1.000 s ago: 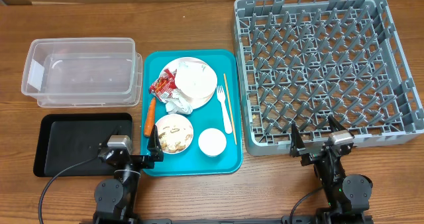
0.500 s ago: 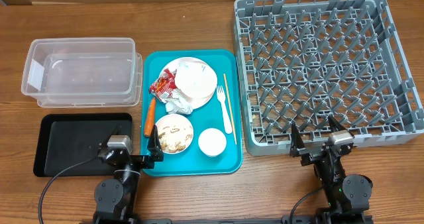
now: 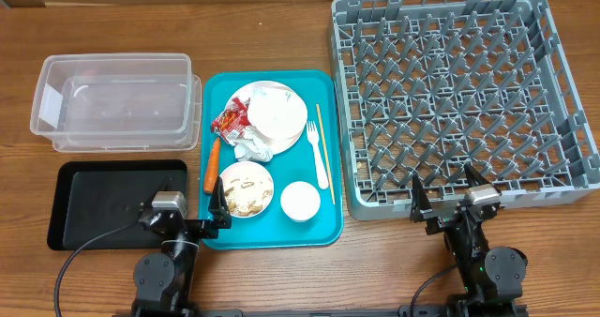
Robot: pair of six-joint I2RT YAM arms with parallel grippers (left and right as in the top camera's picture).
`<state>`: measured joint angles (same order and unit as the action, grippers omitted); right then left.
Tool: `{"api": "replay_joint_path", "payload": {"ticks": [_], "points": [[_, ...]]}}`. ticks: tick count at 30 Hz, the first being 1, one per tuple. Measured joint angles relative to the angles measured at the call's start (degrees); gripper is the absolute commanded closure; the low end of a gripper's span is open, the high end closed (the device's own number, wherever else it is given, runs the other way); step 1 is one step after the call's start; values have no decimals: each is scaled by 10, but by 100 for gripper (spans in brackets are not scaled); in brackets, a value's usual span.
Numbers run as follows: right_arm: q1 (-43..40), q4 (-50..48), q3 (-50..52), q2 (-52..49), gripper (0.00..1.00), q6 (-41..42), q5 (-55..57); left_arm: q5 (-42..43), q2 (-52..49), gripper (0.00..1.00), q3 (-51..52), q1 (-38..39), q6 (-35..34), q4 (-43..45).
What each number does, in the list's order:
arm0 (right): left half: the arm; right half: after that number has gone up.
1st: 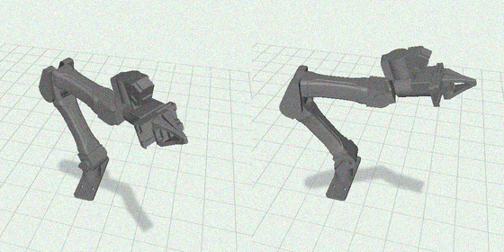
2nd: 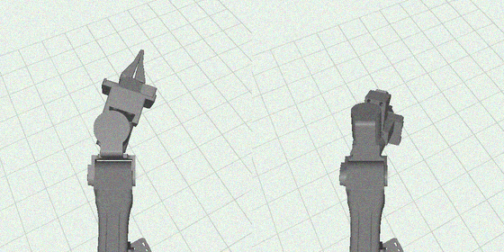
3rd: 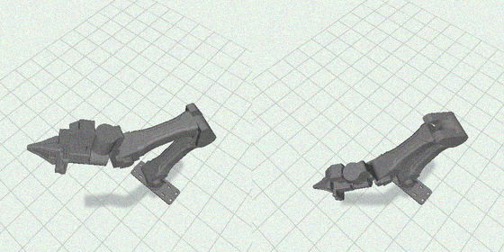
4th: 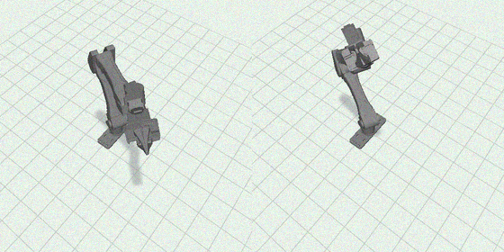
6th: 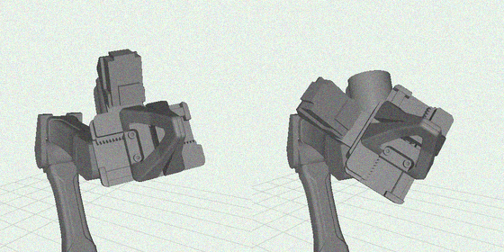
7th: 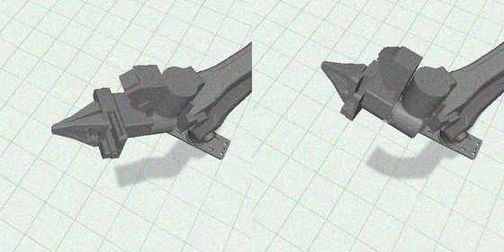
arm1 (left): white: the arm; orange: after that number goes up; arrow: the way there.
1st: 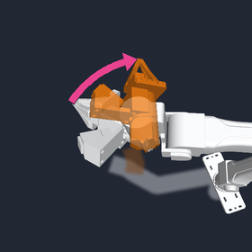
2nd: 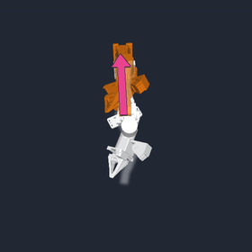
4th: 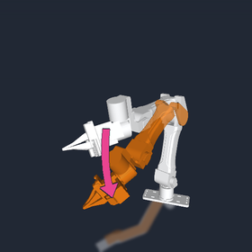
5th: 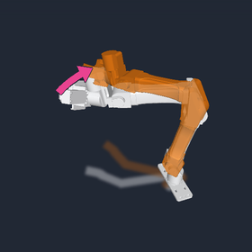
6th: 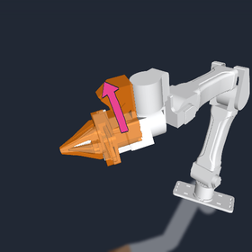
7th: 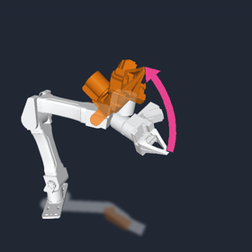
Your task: Sort waste into correct bins and load items into the dishwasher
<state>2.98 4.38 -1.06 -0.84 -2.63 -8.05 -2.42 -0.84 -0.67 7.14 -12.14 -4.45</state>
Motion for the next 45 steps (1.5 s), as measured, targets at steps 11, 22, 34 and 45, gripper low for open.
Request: {"api": "replay_joint_path", "payload": {"ticks": [11, 22, 34, 45], "points": [[0, 0, 0, 0, 0, 0, 0, 0, 0, 0, 0, 0, 0, 0], [0, 0, 0, 0, 0, 0, 0, 24, 0, 0, 0, 0, 0, -4], [0, -1, 0, 0, 0, 0, 0, 68, -2, 0, -218, 0, 5, -181], [0, -1, 0, 0, 0, 0, 0, 94, -204, 0, -462, 0, 18, -313]]}}
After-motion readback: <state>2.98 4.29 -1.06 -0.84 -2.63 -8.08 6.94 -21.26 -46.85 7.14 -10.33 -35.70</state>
